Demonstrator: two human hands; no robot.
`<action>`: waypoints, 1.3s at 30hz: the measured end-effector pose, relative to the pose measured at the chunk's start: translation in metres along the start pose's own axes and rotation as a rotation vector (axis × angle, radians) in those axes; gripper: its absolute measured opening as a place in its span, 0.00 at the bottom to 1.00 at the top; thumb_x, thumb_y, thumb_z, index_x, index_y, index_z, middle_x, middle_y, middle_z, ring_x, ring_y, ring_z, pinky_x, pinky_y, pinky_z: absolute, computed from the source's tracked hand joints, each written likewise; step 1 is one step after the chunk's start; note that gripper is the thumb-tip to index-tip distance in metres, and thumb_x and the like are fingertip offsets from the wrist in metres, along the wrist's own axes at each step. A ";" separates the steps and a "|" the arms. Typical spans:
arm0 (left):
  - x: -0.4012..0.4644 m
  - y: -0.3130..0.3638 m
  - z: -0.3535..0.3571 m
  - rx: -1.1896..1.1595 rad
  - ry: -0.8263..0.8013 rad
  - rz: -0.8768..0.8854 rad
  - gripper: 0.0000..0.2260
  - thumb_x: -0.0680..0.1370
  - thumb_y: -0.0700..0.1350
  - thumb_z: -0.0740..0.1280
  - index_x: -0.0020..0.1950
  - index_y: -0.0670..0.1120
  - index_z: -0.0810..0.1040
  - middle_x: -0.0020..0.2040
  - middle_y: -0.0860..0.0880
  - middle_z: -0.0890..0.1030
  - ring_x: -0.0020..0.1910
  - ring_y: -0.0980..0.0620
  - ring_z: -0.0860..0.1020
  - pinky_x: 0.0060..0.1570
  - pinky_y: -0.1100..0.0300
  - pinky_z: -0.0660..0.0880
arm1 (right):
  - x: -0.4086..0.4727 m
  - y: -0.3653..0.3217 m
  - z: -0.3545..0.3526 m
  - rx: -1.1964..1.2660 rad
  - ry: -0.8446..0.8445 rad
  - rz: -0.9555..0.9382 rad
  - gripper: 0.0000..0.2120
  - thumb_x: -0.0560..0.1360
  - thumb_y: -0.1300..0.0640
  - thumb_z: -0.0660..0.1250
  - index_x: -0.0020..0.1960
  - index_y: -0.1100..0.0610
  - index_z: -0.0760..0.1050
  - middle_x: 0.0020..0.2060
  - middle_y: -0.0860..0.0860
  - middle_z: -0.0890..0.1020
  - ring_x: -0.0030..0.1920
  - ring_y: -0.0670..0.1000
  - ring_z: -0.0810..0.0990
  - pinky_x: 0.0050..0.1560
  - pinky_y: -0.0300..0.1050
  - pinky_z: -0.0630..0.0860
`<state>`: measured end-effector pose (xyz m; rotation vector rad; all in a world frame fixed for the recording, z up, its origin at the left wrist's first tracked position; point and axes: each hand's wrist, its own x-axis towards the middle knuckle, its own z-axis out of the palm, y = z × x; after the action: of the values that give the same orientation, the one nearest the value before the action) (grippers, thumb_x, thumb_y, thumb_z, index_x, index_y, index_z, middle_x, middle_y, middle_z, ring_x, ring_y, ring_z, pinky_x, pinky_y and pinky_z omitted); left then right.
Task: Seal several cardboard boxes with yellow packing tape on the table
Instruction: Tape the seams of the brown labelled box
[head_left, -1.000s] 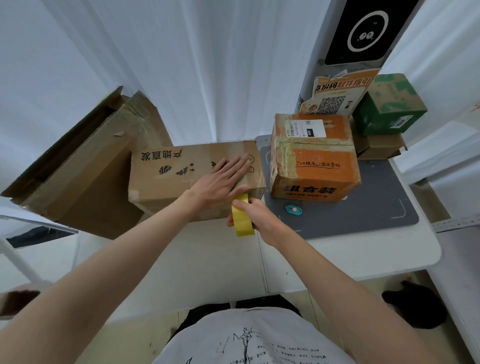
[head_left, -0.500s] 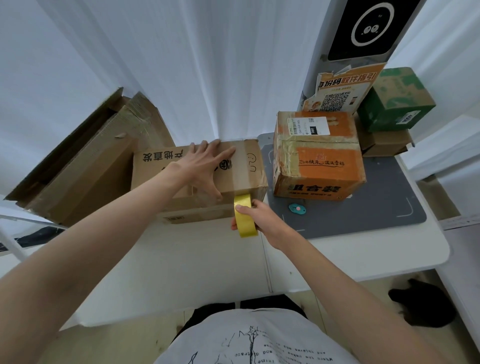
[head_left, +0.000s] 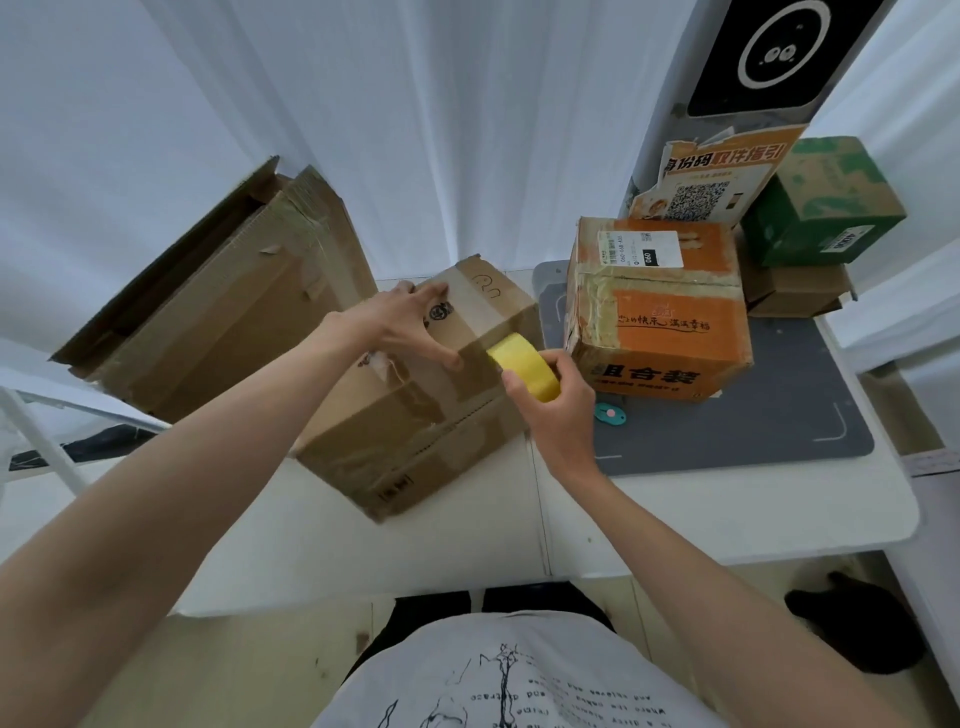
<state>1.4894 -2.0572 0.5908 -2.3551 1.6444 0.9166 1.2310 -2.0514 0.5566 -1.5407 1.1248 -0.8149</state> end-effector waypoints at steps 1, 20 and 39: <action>-0.003 -0.004 0.002 -0.053 -0.017 -0.030 0.59 0.57 0.77 0.72 0.81 0.61 0.50 0.73 0.45 0.66 0.68 0.39 0.70 0.65 0.41 0.73 | 0.002 0.000 0.000 -0.016 0.026 -0.033 0.16 0.73 0.46 0.76 0.51 0.54 0.74 0.40 0.48 0.78 0.38 0.43 0.76 0.35 0.39 0.74; -0.053 -0.102 0.121 -1.002 -0.067 -0.432 0.51 0.58 0.79 0.70 0.78 0.62 0.62 0.70 0.50 0.74 0.61 0.44 0.78 0.62 0.41 0.75 | 0.047 -0.014 0.107 -0.273 -0.253 0.013 0.17 0.77 0.66 0.64 0.64 0.56 0.67 0.56 0.52 0.71 0.51 0.52 0.72 0.47 0.43 0.65; -0.029 -0.115 0.153 -1.484 0.114 -0.547 0.24 0.82 0.67 0.53 0.67 0.54 0.76 0.58 0.53 0.80 0.54 0.53 0.78 0.47 0.54 0.75 | 0.046 0.026 0.169 -0.443 -0.457 -0.041 0.16 0.74 0.67 0.66 0.59 0.57 0.69 0.50 0.52 0.73 0.49 0.56 0.74 0.48 0.51 0.70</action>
<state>1.5228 -1.9224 0.4560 -3.2925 -0.0384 2.3201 1.3934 -2.0392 0.4867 -1.9931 0.9678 -0.2142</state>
